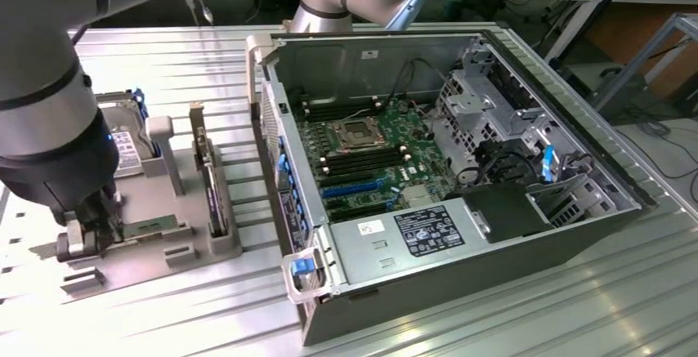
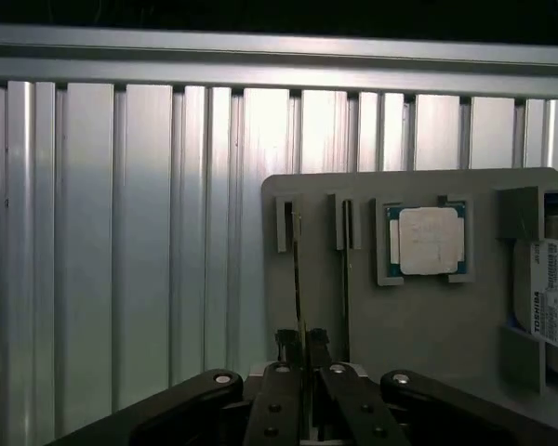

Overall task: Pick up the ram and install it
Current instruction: 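Pick up the ram and move it above insertion slot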

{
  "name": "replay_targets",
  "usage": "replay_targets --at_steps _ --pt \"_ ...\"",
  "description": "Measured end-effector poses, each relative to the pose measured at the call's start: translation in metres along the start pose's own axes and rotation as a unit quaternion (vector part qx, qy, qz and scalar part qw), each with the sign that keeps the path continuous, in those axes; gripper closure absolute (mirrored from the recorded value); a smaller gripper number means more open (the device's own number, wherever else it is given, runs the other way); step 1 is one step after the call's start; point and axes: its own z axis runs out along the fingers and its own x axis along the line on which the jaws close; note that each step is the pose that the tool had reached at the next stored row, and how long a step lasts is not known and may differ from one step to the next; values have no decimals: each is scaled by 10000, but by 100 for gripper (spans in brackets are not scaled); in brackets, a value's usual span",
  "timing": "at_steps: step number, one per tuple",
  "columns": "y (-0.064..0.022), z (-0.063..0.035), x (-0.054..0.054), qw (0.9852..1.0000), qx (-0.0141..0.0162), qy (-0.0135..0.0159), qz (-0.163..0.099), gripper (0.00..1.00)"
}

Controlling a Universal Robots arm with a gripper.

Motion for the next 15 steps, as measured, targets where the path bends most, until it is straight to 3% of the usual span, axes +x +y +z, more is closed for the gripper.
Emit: replay_targets --at_steps 7,9,15 --pt "13 -341 -25 10000 1 4 95 86" --pt "19 -497 -37 9999 0 9 114 86" --pt "30 -784 -75 9999 -5 43 140 86"
